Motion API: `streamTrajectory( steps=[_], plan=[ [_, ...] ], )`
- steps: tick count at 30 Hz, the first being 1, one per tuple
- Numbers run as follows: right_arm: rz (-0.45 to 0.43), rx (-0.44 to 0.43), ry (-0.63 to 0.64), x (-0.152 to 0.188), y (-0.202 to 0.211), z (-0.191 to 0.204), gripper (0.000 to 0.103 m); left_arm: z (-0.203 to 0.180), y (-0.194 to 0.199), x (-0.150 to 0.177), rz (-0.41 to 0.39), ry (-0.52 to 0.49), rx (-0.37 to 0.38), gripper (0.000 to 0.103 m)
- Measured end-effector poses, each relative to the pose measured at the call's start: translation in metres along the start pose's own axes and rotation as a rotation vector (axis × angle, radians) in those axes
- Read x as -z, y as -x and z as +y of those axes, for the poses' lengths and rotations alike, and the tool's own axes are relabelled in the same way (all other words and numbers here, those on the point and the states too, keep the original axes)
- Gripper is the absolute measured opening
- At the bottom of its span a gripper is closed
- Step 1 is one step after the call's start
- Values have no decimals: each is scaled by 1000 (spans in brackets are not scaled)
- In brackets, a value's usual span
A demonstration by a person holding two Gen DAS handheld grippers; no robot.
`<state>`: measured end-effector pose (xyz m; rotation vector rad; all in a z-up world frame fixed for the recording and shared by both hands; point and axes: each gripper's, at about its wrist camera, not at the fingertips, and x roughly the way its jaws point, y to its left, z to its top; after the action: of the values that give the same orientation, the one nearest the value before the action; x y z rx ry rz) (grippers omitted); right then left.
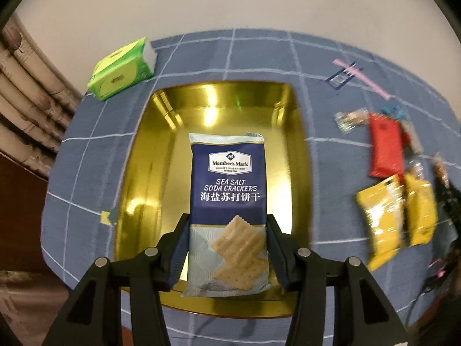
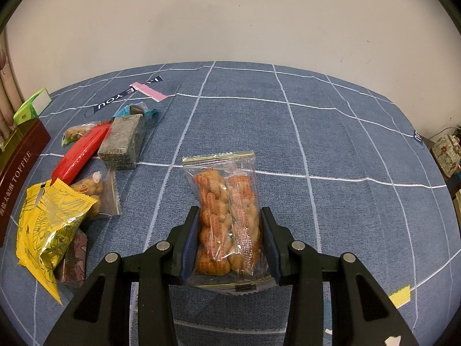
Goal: Organize snacks
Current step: 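Carry the cracker pack into the gold tin and release it with the left gripper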
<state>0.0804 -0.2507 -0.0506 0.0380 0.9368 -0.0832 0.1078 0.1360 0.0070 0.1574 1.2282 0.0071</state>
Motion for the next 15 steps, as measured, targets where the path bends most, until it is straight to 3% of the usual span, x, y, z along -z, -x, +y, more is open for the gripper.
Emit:
streamTrajectory(
  steps=[15],
  plan=[
    [0,-1,0,0,0,0,38,28,-38,16,83,-32,-22,51]
  ],
)
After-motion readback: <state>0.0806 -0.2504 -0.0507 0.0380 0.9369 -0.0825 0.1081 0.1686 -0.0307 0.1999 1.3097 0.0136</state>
